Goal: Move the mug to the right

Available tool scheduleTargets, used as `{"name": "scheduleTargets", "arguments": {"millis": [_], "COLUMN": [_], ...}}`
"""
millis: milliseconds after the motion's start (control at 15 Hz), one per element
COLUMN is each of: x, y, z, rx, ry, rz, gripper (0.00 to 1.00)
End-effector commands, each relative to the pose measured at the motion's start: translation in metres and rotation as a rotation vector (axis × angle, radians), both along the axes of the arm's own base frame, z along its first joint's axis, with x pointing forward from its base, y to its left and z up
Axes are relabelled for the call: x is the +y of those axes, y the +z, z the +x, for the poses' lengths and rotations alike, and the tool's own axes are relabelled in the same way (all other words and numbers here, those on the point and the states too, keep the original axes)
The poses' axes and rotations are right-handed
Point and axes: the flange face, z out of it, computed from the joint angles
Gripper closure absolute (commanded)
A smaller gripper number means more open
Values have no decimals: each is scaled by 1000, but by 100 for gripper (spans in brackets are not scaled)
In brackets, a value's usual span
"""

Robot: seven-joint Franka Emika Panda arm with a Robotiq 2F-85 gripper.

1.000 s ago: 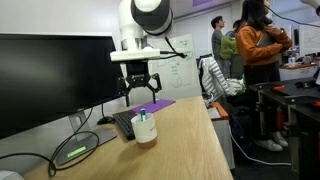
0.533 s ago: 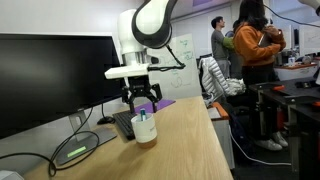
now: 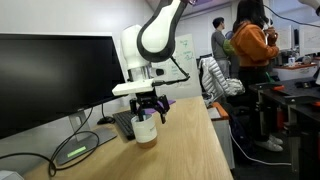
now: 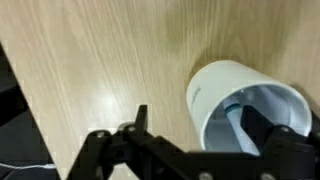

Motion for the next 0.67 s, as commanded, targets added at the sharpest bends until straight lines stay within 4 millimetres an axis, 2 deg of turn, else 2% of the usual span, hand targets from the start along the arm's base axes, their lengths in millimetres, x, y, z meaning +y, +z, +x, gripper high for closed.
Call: {"name": "scheduleTargets", "arguments": {"millis": [0,67,600], "x": [5,7,3], "y": [-7,-10,-5], "z": [8,9,11], "rx": [29,35,22], "ry": [-3,5,-23], "rz": [19,24,34], "gripper": [25,26,86]}}
